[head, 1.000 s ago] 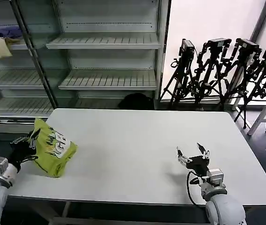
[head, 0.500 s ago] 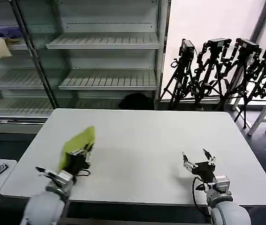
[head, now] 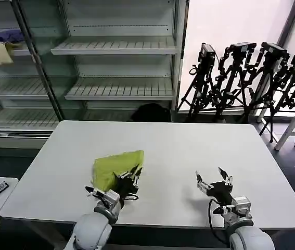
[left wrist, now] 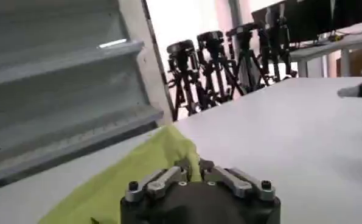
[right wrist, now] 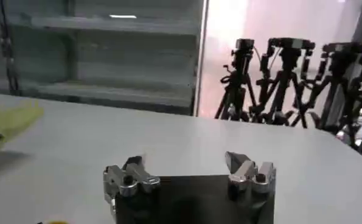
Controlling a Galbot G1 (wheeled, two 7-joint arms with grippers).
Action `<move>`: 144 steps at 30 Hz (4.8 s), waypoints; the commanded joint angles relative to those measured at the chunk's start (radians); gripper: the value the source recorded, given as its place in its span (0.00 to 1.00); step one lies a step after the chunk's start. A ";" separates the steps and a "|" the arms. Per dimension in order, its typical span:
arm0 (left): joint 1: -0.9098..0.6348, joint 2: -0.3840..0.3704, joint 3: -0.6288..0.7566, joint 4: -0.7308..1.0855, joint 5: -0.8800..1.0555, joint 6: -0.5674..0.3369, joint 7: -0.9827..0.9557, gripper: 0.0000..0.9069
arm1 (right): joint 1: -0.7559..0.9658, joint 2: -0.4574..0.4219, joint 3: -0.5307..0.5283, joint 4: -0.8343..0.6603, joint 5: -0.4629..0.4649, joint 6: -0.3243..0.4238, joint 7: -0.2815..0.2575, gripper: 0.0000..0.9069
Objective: Fold and organize the clothes.
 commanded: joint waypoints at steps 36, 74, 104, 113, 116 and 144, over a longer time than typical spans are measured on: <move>0.111 0.076 -0.542 -0.073 -0.335 -0.083 -0.014 1.00 | 0.101 0.034 -0.501 -0.051 0.636 -0.128 0.543 1.00; 0.152 0.059 -0.549 -0.051 -0.363 -0.131 -0.029 1.00 | 0.213 0.065 -0.499 -0.121 0.649 -0.129 0.692 1.00; 0.179 0.048 -0.568 -0.080 -0.364 -0.158 -0.031 1.00 | 0.288 0.087 -0.556 -0.234 0.707 -0.133 0.726 0.22; 0.176 0.043 -0.562 -0.083 -0.361 -0.159 -0.032 1.00 | 0.280 0.085 -0.547 -0.219 0.706 -0.131 0.702 0.00; 0.180 0.042 -0.560 -0.081 -0.360 -0.163 -0.032 1.00 | 0.269 0.081 -0.539 -0.186 0.707 -0.129 0.690 0.00; 0.182 0.023 -0.481 -0.049 -0.316 -0.187 -0.031 1.00 | 0.033 -0.038 -0.311 0.033 0.516 -0.125 0.593 1.00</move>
